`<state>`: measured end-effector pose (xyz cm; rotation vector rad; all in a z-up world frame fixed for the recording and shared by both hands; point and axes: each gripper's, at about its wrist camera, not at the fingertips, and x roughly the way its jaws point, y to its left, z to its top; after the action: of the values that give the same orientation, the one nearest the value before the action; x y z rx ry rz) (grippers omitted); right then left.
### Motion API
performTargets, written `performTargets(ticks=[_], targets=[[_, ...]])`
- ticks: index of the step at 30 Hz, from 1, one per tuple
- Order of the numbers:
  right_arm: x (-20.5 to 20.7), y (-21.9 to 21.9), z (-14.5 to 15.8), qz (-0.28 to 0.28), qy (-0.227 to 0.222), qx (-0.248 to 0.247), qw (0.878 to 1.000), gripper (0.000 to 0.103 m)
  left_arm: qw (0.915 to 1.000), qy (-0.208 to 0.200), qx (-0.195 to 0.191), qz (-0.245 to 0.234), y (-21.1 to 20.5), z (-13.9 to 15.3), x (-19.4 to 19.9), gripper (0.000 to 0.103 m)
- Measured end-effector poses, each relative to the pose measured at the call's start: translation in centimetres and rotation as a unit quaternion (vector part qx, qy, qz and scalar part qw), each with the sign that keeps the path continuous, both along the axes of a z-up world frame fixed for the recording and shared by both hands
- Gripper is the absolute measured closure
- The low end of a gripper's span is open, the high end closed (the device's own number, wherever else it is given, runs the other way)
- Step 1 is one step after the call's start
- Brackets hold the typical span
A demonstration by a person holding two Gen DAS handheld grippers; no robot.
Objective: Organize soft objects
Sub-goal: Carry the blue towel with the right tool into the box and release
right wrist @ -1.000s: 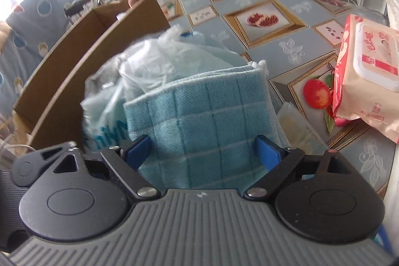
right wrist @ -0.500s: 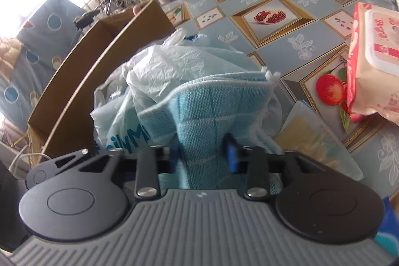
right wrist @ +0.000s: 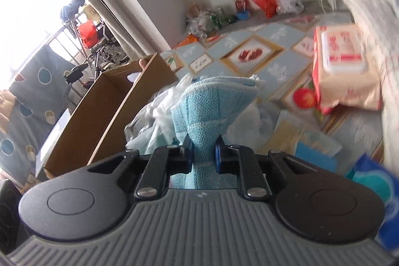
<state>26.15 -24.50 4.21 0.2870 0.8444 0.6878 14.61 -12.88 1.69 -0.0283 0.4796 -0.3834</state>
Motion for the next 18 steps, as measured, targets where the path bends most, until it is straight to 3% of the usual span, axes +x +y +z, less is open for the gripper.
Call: performTargets(ticks=[3,7,10,18], targets=[[-0.6,0.1,-0.5,0.005,0.035,0.037,0.999,0.089,0.9998,0.008,0.019,0.007,-0.9,-0.1,-0.2,0.031],[-1.9,0.4,0.0,0.014,0.051,0.069,0.996,0.089,0.9993,0.022,0.021,0.02,-0.6,0.0,-0.6,0.044],[-3.2,0.9,1.2,0.026,0.048,0.085,0.995,0.089,0.9988,0.019,0.021,0.038,0.3,1.1,-1.3,0.06],[-5.3,5.8,5.7,0.102,0.013,0.135,0.986,0.089,0.9945,-0.008,0.019,0.103,6.1,6.3,-4.5,0.069]])
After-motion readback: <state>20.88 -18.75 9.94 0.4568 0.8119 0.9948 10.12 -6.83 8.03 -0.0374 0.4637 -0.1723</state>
